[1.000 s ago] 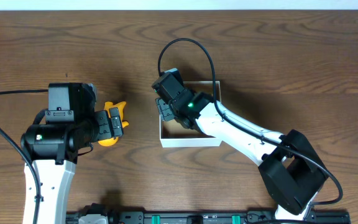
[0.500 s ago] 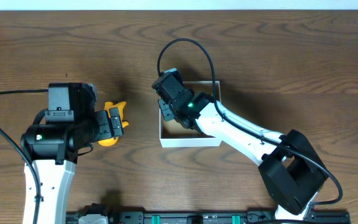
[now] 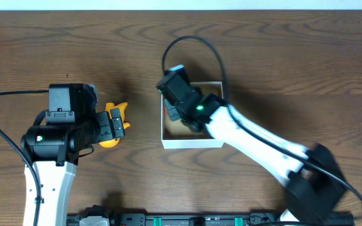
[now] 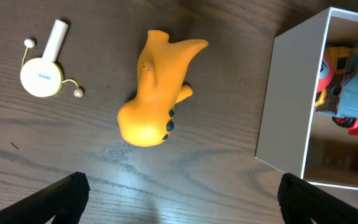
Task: Pack container
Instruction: 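Release the ball in the box and withdraw the right gripper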
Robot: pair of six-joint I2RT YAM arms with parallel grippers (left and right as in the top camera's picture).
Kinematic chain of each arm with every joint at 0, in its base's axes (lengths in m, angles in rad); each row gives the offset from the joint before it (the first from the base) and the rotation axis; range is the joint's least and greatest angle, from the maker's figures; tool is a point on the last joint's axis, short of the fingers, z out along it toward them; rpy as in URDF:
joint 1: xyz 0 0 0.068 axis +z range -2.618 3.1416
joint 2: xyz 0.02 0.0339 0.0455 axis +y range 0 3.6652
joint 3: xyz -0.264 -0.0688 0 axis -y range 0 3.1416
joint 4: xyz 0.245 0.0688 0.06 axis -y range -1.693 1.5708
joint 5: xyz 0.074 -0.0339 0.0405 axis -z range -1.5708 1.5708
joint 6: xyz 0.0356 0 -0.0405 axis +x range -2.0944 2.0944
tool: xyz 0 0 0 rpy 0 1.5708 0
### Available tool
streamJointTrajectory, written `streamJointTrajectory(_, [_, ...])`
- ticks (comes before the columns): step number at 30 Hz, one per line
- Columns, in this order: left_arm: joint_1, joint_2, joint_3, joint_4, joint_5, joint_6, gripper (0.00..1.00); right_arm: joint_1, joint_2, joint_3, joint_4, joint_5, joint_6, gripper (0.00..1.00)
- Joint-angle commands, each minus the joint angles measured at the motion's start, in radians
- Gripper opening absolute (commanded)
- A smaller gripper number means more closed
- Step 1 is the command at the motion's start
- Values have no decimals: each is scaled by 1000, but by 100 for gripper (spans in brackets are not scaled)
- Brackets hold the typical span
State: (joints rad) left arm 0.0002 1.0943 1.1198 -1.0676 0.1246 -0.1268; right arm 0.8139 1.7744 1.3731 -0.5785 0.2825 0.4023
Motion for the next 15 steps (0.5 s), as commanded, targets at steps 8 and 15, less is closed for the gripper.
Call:
streamJointTrajectory(8, [7, 3, 15, -27, -2, 136, 98, -332, -474, 14, -406, 133, 315, 77])
streamJointTrajectory(15, [31, 25, 147, -125, -174, 81, 98, -615, -561, 13, -587, -61, 249, 93])
